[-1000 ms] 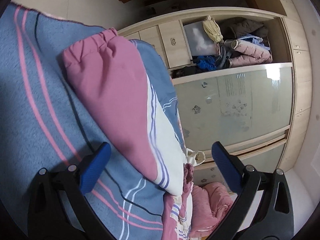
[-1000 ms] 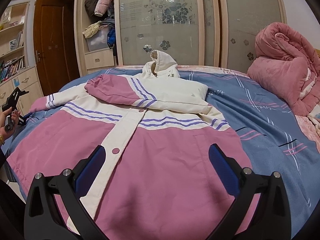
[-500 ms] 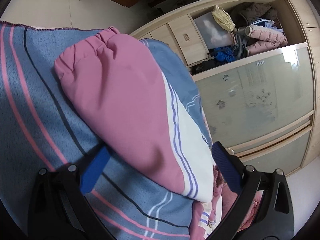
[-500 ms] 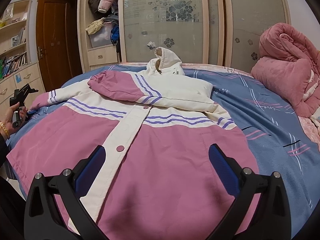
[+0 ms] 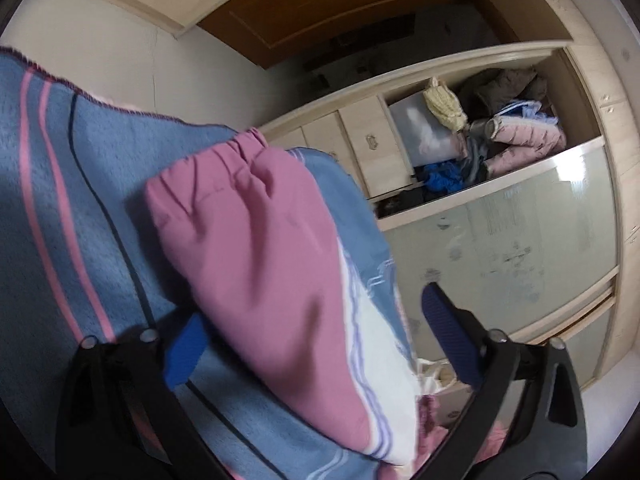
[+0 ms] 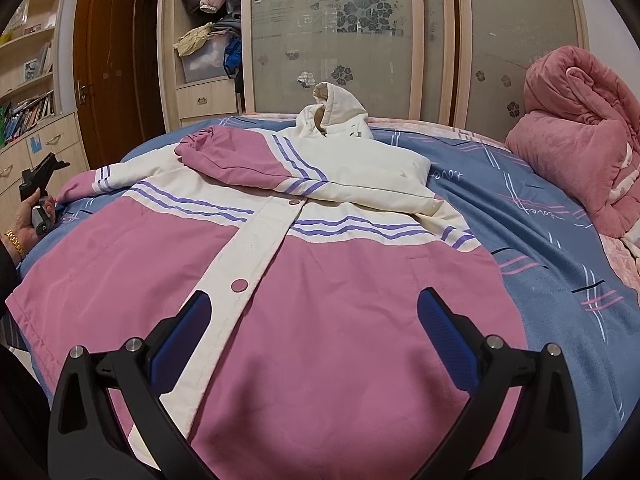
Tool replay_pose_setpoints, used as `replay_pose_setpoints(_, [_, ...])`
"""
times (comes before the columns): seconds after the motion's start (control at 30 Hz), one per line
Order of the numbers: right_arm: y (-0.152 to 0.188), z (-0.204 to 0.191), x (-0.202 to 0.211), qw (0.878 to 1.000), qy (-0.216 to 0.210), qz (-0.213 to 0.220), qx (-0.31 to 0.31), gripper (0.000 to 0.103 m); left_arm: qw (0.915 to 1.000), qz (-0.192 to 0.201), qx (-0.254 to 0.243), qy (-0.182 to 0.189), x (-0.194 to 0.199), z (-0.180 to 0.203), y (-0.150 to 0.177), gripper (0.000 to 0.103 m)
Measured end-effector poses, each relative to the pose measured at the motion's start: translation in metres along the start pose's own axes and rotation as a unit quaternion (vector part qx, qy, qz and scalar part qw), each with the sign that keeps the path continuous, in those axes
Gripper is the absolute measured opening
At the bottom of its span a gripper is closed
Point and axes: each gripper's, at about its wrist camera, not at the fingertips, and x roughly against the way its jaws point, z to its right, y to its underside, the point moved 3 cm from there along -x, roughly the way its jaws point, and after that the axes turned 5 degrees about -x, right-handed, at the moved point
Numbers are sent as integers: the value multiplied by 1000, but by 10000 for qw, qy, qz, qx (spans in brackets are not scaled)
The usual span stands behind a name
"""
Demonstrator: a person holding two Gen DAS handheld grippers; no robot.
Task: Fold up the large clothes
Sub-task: 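Grasp the other pink sleeve cuff with the left gripper, then fold the held sleeve across the chest over the first sleeve, release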
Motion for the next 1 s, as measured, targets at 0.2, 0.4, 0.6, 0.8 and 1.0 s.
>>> replay_pose_setpoints(0.2, [-2,-6,0,10000,-30,10,68,102,9983,114,-2,-578,5,-11,-2,22])
replay_pose_setpoints(0.4, [-8,-6,3,9999,-81,88,-5,102,9808,692,-1417,-1144,25,54,3,12])
replay_pose_setpoints(0.6, [-14,3,5,9994,-160,155,-277,102,9325,945,-3371,-891,39,181,50,12])
replay_pose_setpoints(0.8, [-15,6,0,9989,-194,101,-410,102,8697,570,-4885,-406,0,329,145,12])
replay_pose_setpoints(1.0, [-17,10,-4,9981,-228,68,-572,102,8079,-515,-5856,416,-56,420,304,26])
